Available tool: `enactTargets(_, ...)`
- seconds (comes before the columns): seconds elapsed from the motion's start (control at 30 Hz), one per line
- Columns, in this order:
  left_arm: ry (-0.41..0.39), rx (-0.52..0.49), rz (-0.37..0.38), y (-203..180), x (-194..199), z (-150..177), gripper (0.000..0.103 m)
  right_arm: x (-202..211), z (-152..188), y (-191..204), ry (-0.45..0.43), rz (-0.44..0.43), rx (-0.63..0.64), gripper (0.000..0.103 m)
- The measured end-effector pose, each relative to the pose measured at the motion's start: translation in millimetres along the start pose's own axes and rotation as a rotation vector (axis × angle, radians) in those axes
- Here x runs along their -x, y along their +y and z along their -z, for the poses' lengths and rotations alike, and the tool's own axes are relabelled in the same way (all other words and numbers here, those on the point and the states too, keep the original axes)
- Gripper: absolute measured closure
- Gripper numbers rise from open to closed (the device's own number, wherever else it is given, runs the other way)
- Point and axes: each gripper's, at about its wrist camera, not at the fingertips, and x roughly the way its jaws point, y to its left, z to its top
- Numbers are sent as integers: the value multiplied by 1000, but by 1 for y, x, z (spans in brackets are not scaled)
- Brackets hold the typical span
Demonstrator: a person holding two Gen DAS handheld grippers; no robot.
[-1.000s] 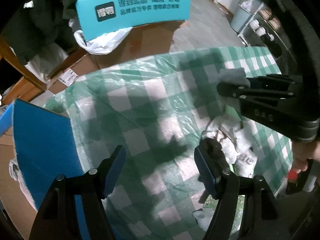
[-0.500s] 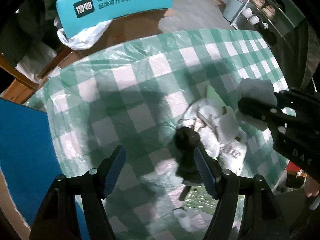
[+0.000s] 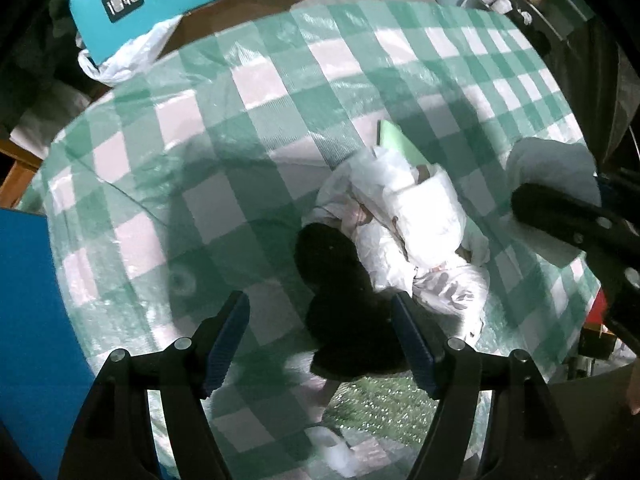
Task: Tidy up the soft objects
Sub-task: 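Grasp the black sock with the left tool while right tool holds grey sock, then lift both socks and carry them toward the cardboard box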
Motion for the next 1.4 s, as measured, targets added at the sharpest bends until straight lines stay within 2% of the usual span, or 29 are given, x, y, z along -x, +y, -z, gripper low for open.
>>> enactTargets(0.17, 9, 12, 13, -2, -10, 0, 29, -2, 4, -4, 5, -8, -9, 78)
enactTargets(0.27, -3, 13, 5, 0, -10, 1, 44, -2, 4, -4, 4, -12, -9, 78)
enactTargets(0.33, -3, 16, 35, 3, -9, 1, 64, -2, 4, -5, 4, -13, -8, 78)
enactTargets(0.7, -49, 46, 40, 20, 13, 8, 65, 4, 2, 9, -5, -32, 22, 78)
enactTargets(1.4, -192, 17, -1, 26, 95, 38, 65, 55, 3, 51, -85, -78, 104, 78)
